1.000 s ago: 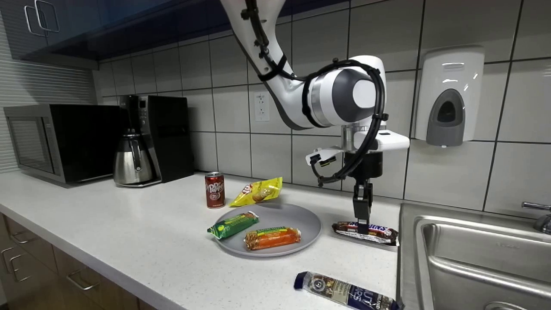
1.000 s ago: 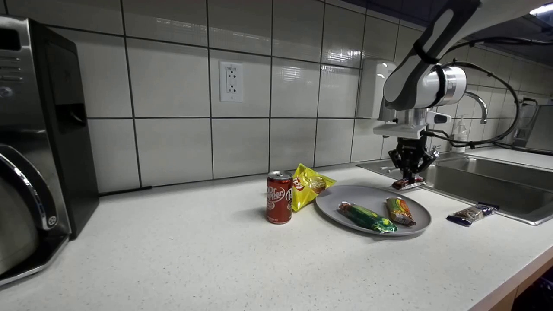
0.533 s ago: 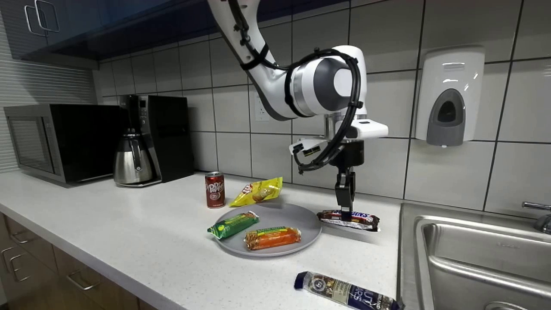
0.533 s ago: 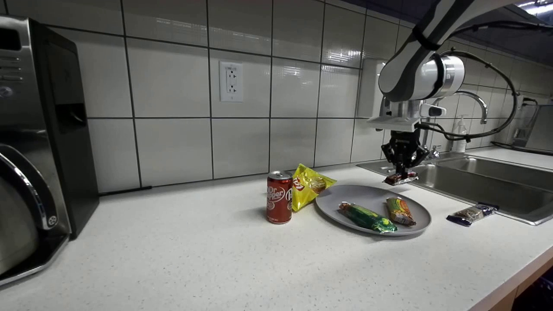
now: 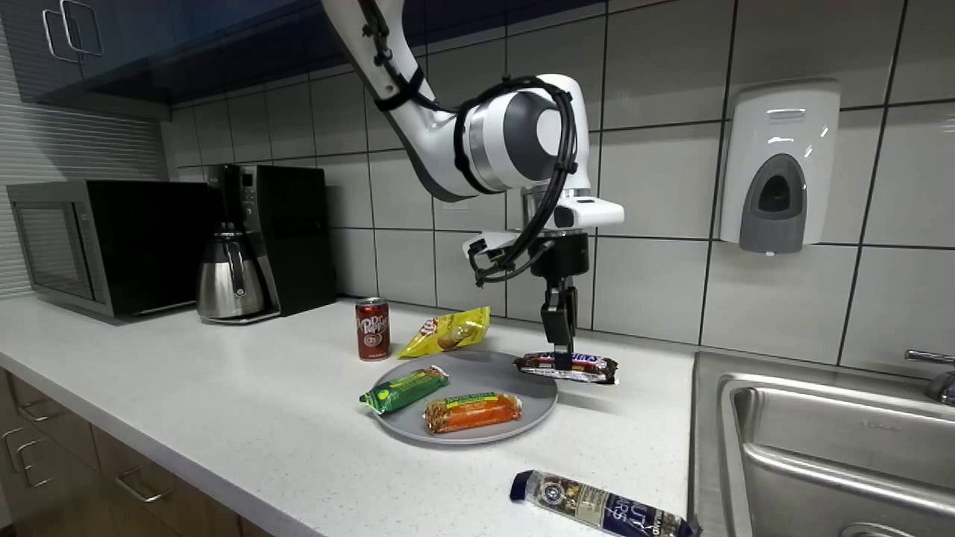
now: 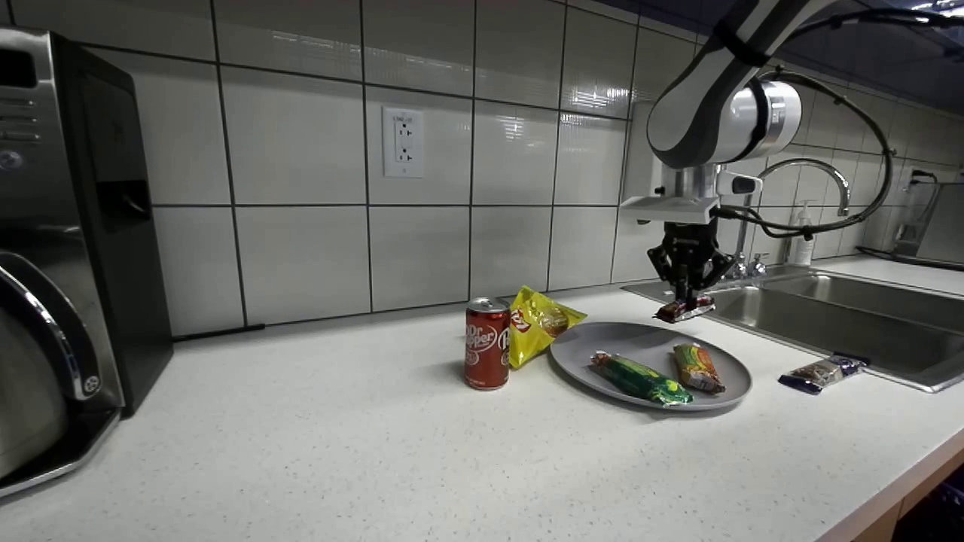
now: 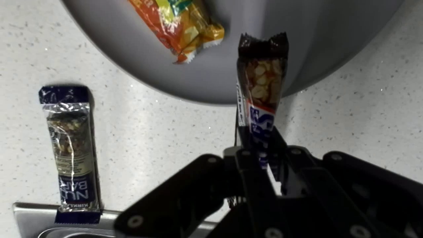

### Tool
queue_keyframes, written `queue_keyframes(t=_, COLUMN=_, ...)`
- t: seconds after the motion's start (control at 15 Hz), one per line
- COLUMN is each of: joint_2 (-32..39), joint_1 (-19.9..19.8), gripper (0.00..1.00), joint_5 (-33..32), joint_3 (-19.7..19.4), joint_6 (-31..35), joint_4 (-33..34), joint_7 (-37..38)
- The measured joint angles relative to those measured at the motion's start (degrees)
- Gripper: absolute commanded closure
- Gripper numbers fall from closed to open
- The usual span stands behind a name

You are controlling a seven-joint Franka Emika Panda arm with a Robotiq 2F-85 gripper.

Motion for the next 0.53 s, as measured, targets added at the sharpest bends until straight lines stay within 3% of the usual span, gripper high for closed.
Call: queue_keyframes(t=0.53, joint_2=-0.35, joint_1=2.96, gripper=0.96, joint_5=-3.05, joint_3=2.16, joint_6=0.00, joint_4=-0.60, joint_7=3.40)
